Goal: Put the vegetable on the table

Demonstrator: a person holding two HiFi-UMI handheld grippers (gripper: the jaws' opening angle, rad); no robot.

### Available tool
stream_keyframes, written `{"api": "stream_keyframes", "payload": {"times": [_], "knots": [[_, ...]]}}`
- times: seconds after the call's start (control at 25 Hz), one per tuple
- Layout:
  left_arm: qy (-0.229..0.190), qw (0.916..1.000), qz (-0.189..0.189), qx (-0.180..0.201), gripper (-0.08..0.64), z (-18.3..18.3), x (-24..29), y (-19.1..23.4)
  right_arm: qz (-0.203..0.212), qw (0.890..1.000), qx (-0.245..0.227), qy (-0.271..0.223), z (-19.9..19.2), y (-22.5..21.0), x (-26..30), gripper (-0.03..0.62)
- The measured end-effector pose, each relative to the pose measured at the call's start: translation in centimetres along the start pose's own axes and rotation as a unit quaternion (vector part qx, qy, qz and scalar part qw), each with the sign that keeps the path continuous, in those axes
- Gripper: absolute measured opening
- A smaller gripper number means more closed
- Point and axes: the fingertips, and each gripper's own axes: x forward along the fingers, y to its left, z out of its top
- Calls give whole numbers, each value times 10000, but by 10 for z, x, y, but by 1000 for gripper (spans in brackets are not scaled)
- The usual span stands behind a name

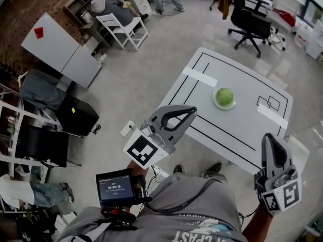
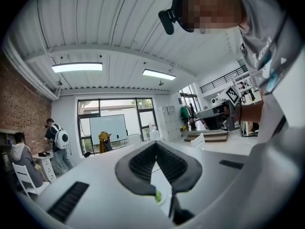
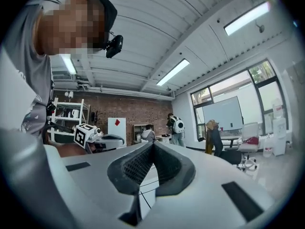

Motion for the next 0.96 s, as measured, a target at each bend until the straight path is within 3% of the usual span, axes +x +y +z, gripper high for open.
{"api": "stream_keyframes", "payload": {"times": [0.24, 0.48, 0.96], "knots": [[-66, 9999, -35, 107, 8, -3, -76, 19, 12, 9998, -174, 38, 2, 81, 23, 5], [-145, 9990, -310, 289, 8, -5, -130, 22, -166, 9997, -175, 84, -7, 148, 25, 5], [-322, 9957, -765, 403, 8, 6, -152, -17, -666, 9975, -155, 191, -18, 189, -27, 5]]}}
